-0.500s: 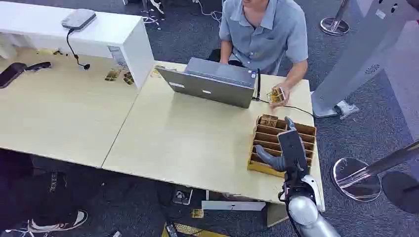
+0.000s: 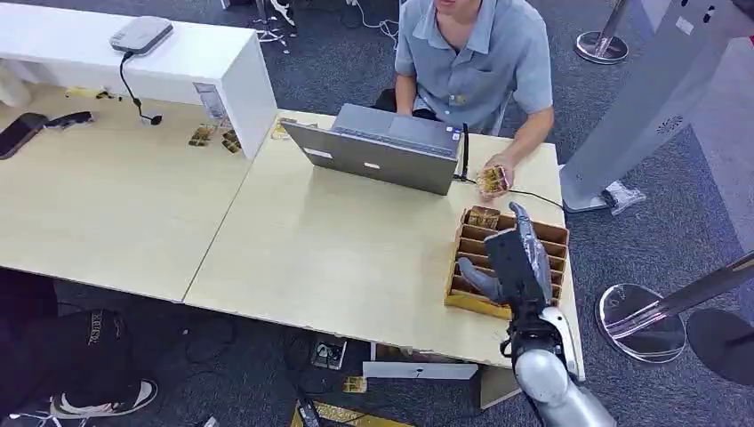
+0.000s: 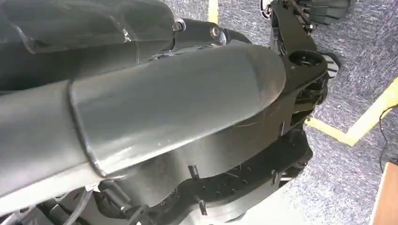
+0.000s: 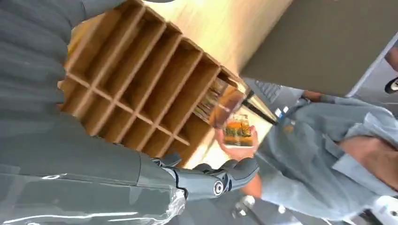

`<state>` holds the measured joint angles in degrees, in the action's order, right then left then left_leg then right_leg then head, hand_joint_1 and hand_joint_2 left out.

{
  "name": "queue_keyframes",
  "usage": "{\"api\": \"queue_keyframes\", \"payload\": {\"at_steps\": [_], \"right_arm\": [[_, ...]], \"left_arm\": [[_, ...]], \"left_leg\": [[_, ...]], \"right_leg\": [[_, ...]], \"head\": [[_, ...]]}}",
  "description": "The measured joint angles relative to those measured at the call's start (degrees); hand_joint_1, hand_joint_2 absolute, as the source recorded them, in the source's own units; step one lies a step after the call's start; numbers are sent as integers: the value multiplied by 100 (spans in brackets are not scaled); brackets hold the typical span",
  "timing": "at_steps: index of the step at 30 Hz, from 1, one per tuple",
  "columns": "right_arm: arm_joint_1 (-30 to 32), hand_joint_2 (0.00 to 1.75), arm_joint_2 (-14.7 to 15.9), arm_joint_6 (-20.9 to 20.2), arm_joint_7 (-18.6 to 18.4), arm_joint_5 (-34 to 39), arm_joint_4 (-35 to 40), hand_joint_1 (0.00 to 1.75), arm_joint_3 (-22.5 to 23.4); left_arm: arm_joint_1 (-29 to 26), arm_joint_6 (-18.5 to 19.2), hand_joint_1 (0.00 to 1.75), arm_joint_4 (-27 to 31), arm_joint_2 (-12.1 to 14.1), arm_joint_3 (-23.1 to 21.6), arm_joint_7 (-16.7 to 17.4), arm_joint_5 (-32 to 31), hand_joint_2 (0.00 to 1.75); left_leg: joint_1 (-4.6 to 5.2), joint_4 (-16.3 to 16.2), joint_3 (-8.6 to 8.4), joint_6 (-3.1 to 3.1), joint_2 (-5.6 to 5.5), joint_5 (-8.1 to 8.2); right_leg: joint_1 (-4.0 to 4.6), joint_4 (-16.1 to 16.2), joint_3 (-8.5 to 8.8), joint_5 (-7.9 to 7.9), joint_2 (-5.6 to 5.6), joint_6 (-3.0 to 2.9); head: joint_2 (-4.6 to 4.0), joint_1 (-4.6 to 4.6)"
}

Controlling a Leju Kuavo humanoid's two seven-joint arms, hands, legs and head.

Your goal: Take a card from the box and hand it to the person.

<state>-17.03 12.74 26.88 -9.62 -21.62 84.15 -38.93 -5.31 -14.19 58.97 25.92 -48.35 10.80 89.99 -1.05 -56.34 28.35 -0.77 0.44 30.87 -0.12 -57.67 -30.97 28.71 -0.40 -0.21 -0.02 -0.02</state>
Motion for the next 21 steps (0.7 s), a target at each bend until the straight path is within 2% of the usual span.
{"api": "queue_keyframes", "payload": {"at_steps": [4, 8, 21], "right_arm": [[-192, 175, 46, -158, -365, -752, 0, 0, -52], [-478, 175, 133, -505, -834, -1767, 0, 0, -164], [-782, 175, 258, -706, -959, -2028, 0, 0, -391]], "left_arm": [[1, 24, 0, 0, 35, -9, 2, 0, 0], [14, 59, 0, 2, 87, -17, 13, 0, 0], [17, 109, 0, 2, 164, -28, 26, 0, 0]], "left_leg": [[0, 0, 1, 0, -1, 0], [0, 0, 0, 0, 0, 0], [0, 0, 1, 0, 0, 0]], "right_leg": [[0, 0, 0, 0, 0, 0], [0, 0, 0, 0, 0, 0], [0, 0, 0, 0, 0, 0]], "head": [[0, 0], [0, 0], [0, -2]]}}
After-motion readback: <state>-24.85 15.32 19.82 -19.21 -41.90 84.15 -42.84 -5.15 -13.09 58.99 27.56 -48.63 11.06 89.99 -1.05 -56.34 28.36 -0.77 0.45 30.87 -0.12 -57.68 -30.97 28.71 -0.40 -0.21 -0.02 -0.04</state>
